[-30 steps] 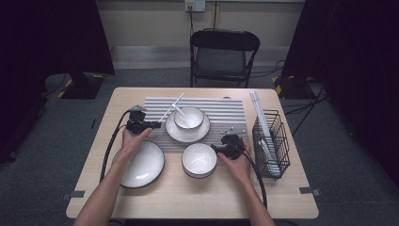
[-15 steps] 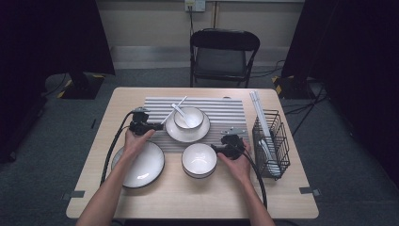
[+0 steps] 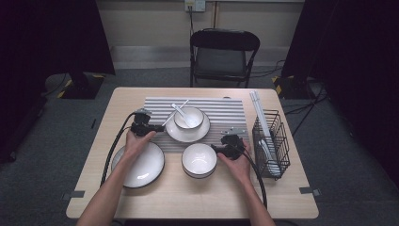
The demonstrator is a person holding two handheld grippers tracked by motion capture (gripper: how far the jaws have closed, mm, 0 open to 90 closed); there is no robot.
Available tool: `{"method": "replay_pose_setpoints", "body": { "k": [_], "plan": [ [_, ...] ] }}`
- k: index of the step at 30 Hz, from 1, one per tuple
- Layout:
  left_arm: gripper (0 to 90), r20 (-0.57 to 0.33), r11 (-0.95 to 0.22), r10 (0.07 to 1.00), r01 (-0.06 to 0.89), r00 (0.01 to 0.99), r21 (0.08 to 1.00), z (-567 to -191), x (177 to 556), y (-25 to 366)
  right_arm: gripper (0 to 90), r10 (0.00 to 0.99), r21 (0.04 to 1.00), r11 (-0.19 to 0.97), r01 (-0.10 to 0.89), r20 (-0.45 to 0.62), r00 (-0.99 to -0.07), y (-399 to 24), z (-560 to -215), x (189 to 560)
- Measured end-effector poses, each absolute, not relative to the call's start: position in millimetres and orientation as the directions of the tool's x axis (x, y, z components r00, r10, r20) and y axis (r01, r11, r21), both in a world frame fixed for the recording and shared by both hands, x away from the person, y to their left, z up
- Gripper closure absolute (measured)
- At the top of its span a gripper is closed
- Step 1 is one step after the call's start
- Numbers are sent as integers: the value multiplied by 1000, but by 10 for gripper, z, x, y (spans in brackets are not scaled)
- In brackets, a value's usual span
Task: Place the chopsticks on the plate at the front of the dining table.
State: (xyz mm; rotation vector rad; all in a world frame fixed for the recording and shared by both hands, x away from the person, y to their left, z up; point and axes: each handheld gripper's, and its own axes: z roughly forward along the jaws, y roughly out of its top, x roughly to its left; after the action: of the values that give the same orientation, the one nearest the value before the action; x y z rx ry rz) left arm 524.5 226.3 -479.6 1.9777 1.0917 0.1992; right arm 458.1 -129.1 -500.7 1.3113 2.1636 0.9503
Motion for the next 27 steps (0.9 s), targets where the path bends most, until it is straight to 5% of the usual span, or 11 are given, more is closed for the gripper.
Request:
{"method": "replay_pose_setpoints", "body": {
  "k": [13,27],
  "plan": [
    [847,-254,-262,751,628,610,733,-4818,5249,2261,194,889,743,315,590,-14,-457,-1291,-5008,4582],
    [732,-228,-264,745,591,627,762,-4668,5168,2349,194,889,742,316,591,-15,-457,-1292,-5007,4582]
  ]
}}
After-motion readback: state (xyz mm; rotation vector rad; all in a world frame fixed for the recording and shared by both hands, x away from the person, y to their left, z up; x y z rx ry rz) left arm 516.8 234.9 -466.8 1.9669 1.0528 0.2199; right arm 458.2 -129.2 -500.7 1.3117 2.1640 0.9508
